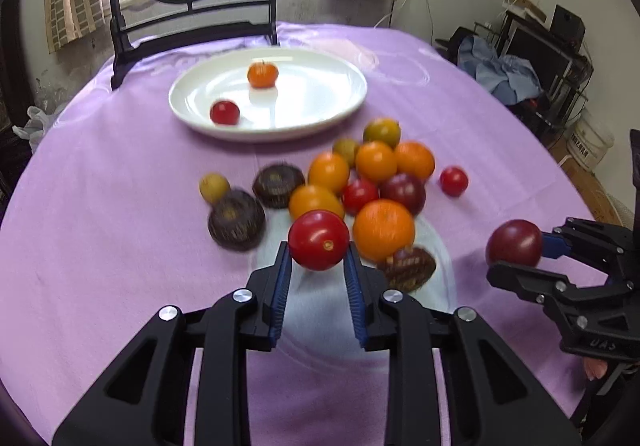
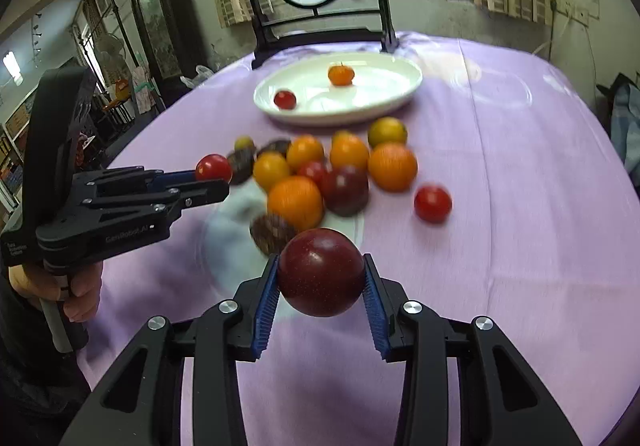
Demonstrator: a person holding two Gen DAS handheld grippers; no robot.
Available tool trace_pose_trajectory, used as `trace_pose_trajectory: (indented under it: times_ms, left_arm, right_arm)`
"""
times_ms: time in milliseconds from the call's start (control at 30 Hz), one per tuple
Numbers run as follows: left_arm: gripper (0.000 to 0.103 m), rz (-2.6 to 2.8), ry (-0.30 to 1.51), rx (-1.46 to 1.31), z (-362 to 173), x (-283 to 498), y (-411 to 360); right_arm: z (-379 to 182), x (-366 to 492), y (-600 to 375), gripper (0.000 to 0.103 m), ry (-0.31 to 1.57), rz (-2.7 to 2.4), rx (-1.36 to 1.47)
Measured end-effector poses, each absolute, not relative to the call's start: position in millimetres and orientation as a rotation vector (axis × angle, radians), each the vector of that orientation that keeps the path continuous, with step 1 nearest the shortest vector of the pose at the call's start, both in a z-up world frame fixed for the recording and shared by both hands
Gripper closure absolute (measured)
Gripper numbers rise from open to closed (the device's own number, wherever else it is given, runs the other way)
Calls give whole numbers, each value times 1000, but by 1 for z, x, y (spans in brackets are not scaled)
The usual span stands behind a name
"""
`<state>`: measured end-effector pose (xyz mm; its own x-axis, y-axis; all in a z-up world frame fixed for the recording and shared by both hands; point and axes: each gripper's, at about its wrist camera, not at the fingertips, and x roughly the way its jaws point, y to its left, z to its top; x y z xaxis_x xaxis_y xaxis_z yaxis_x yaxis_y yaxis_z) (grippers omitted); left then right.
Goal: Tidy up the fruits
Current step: 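Release both tomatoes onto the white plate and withdraw both tools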
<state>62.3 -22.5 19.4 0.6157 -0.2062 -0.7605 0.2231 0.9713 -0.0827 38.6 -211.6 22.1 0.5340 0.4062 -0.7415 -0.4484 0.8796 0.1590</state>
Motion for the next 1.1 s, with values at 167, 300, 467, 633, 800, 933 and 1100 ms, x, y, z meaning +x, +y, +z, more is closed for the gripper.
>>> trace_pose_trajectory:
  times_ms: [167,300,467,633,800,933,1100]
  left_arm:
    - [77,-214,837,42,45,100,-19]
    - [77,-156,845,2,50,149,-6]
    - [77,-59,880,-28,39,205,15]
    - [76,-7,925,-49,21,244,29]
    - [66,27,903,-46,13,252,31]
    - [51,37,881,-74,19,238,32]
    - [40,24,874,-57,24,208,24]
  right_arm:
    - [53,80,-185,63,798,515,-112]
    - [57,123,-160,63,797,512,-149]
    - [41,179,-135,63,858,480,-187]
    - [18,219,-126,62,927,444,-182]
    - [7,228,-121,55,932,429,-199]
    - [12,219,-130,54,920,432,-173]
    - [21,194,-148,48,913,439,-120]
